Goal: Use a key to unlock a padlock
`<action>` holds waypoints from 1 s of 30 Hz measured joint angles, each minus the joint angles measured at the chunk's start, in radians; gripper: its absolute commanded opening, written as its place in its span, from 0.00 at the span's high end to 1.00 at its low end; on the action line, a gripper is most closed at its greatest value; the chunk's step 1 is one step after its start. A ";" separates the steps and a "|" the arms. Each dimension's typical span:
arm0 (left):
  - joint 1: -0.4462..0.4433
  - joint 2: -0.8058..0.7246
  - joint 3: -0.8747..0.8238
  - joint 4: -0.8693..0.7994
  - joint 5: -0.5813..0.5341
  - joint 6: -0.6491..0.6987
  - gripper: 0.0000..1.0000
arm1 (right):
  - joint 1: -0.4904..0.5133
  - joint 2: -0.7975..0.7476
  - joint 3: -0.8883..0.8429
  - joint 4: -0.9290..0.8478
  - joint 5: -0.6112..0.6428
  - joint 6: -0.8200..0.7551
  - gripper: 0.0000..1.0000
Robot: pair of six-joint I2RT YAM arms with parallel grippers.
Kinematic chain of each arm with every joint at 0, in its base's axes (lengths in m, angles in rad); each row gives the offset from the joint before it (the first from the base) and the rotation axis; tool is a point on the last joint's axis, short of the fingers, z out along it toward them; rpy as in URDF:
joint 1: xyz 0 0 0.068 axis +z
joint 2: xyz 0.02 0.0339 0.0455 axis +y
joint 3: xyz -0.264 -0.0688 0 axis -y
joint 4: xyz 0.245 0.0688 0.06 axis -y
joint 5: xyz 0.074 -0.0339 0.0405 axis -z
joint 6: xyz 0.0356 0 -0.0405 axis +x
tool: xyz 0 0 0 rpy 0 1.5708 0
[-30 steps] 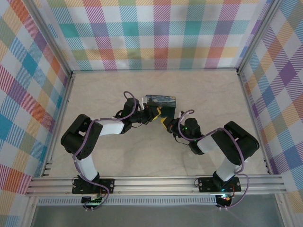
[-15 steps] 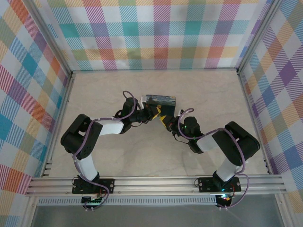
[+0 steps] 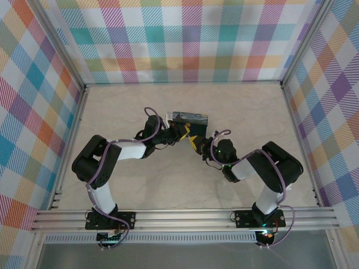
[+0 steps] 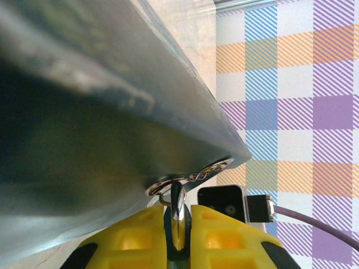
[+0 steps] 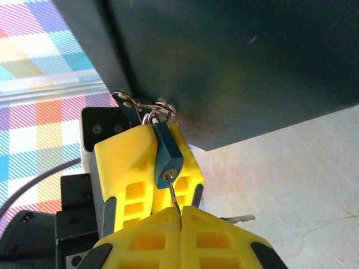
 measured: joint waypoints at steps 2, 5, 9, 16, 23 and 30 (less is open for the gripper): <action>0.001 0.000 -0.003 0.000 -0.003 0.000 0.98 | 0.010 0.016 0.000 0.020 0.013 0.025 1.00; 0.001 0.000 -0.006 0.000 -0.011 0.000 0.98 | 0.022 0.035 0.000 0.048 0.040 0.069 1.00; 0.002 0.000 -0.009 0.006 -0.015 -0.003 0.99 | 0.030 0.041 0.000 0.063 0.064 0.106 1.00; 0.002 0.000 -0.009 0.015 -0.015 -0.003 1.00 | 0.030 0.050 0.002 0.078 0.083 0.177 1.00; 0.013 0.000 -0.009 0.036 -0.036 -0.011 1.00 | 0.032 0.095 0.055 0.080 0.089 0.227 1.00; 0.017 0.000 -0.010 0.033 -0.029 -0.011 1.00 | 0.031 0.131 0.080 0.099 0.101 0.217 1.00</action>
